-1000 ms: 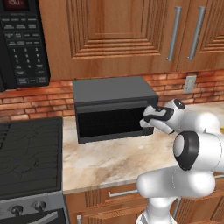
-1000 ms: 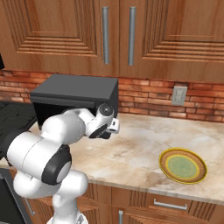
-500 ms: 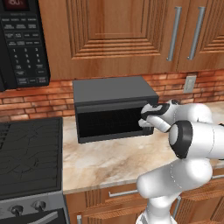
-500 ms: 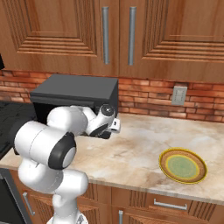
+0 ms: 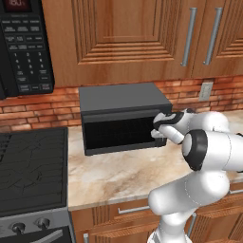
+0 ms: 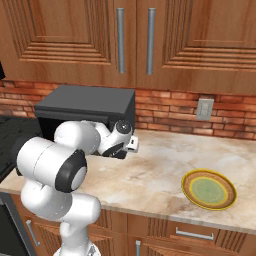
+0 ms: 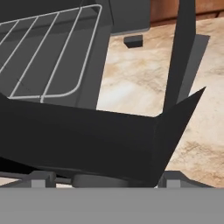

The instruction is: Pick up the bagel from the plate, place it on the toaster oven rack, close the door, and set the timer.

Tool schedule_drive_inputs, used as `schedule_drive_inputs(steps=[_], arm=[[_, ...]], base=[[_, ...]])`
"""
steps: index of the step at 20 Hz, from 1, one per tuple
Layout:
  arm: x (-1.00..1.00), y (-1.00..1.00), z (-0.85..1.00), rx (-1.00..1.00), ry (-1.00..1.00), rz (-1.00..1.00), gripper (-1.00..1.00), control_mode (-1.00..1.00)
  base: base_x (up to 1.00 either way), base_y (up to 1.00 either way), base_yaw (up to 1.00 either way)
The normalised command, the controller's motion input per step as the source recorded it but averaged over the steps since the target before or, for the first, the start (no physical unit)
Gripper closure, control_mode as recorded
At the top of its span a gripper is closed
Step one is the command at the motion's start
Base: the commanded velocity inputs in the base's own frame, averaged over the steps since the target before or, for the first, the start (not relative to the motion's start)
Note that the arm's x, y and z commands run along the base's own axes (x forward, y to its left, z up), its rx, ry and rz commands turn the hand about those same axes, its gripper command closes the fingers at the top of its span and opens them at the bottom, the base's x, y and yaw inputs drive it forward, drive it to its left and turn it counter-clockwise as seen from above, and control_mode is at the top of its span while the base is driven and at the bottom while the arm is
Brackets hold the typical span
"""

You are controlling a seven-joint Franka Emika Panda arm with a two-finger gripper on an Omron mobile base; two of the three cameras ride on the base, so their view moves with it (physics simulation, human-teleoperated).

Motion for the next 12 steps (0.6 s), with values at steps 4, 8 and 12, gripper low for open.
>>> schedule_drive_inputs(steps=[4, 8, 12], arm=[[0.21, -0.05, -0.12, 0.00, 0.00, 0.00, 1.00, -1.00], [0.32, -0.31, -0.07, 0.00, 0.00, 0.03, 1.00, -1.00], [0.33, -0.50, -0.06, 0.05, 0.00, 0.09, 1.00, -1.00]], base=[[0.00, 0.00, 0.00], [0.00, 0.00, 0.00], [0.00, 0.00, 0.00]])
